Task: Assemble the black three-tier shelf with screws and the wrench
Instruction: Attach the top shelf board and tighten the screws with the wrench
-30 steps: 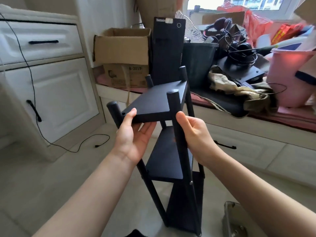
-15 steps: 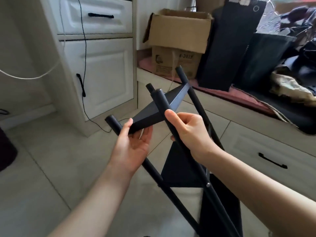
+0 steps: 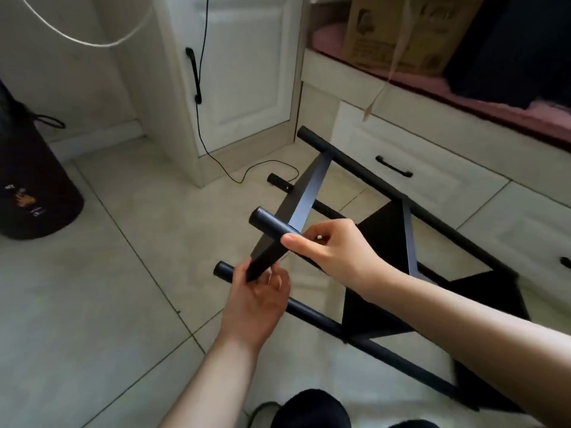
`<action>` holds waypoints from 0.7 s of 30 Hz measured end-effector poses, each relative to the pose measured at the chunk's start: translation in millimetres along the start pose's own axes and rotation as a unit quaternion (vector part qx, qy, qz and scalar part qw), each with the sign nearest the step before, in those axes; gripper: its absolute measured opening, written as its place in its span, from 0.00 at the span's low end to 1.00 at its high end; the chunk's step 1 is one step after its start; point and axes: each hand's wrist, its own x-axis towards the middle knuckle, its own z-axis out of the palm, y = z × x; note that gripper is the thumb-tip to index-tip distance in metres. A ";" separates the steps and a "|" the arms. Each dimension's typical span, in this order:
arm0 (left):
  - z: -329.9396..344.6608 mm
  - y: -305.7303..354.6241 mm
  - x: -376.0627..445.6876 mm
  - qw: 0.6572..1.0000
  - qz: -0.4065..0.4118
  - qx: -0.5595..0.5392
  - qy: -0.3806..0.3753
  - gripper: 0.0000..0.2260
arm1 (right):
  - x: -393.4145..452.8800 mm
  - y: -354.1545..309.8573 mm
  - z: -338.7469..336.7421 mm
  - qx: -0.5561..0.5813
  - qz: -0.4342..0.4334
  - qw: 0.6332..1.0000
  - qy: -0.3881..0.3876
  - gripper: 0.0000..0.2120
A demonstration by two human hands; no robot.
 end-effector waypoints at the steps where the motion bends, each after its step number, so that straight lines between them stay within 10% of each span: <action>1: -9.4 0.6 8.1 0.997 0.017 0.072 -0.031 0.09 | -0.7 7.4 6.9 -0.003 0.008 1.000 -0.011 0.35; 7: -82.0 5.8 45.3 0.982 0.019 0.160 -0.099 0.06 | -12.6 47.7 46.7 -0.044 0.049 0.995 -0.076 0.33; 21: -146.9 25.5 84.5 0.963 -0.090 0.243 0.066 0.09 | -27.4 114.0 92.9 -0.111 0.100 0.981 -0.123 0.33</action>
